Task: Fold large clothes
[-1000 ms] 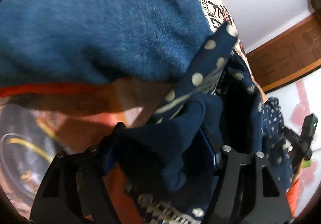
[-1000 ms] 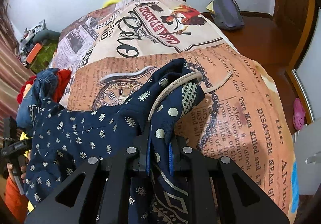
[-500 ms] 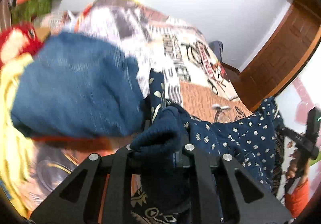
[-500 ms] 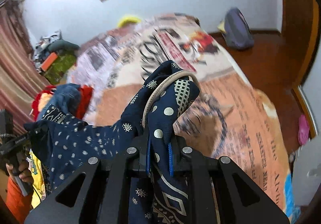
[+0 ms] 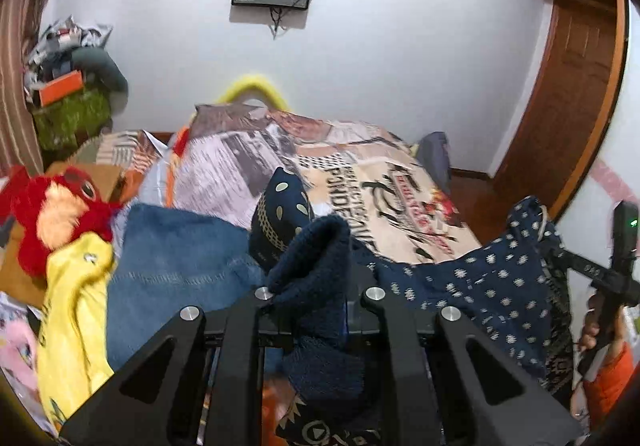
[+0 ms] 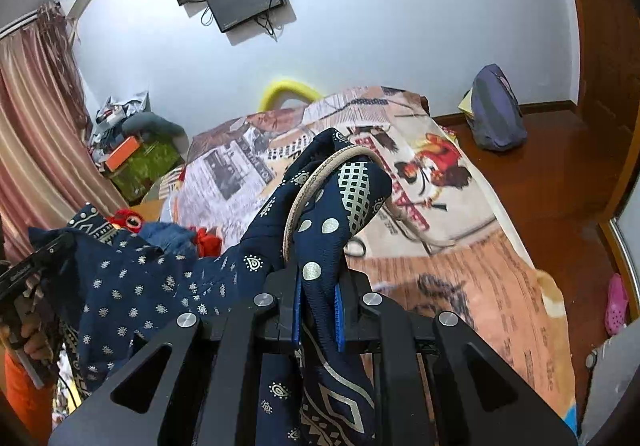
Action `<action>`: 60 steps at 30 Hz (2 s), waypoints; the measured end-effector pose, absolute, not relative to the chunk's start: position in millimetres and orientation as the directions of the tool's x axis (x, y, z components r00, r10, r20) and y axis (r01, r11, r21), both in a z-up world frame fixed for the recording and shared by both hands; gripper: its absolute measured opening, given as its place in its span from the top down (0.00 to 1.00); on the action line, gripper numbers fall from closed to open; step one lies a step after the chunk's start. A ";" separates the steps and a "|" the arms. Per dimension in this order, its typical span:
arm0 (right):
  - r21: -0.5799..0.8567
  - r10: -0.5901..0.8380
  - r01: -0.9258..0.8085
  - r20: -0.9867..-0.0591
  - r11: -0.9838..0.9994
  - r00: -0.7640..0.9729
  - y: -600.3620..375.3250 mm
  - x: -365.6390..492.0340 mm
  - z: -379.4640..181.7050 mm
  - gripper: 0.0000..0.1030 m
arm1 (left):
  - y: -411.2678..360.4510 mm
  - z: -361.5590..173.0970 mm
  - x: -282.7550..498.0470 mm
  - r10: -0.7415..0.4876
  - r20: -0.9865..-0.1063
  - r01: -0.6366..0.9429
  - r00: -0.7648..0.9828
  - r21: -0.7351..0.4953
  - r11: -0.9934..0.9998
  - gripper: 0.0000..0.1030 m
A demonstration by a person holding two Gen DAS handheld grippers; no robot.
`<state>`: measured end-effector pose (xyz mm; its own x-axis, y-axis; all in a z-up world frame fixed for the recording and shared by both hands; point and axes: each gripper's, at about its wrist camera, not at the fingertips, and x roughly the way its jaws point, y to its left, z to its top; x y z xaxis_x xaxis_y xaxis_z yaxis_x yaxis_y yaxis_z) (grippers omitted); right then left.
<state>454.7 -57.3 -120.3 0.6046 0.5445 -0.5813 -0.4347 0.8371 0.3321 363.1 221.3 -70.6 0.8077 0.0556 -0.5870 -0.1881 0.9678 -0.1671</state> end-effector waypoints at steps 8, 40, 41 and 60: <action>0.284 0.491 -0.408 -0.622 0.868 0.610 -23.9 506.1 -141.7 0.89 | 265.0 -117.3 440.6 0.138 -0.673 -0.297 0.726 -0.126 0.947 0.88; 0.021 0.303 -0.411 -0.711 0.911 0.635 -50.6 429.6 -117.6 0.32 | 252.0 -120.5 372.1 0.253 -0.714 -0.292 0.652 0.071 0.954 0.40; 0.025 0.311 -0.415 -0.702 0.909 0.640 -51.8 422.8 -111.8 0.30 | 247.6 -113.5 360.7 0.248 -0.706 -0.285 0.663 0.068 0.956 0.40; 0.014 0.290 -0.375 -0.659 0.927 0.694 -102.0 314.7 -101.3 0.19 | 220.2 -124.5 212.8 0.129 -0.711 -0.207 0.691 -0.025 0.978 0.25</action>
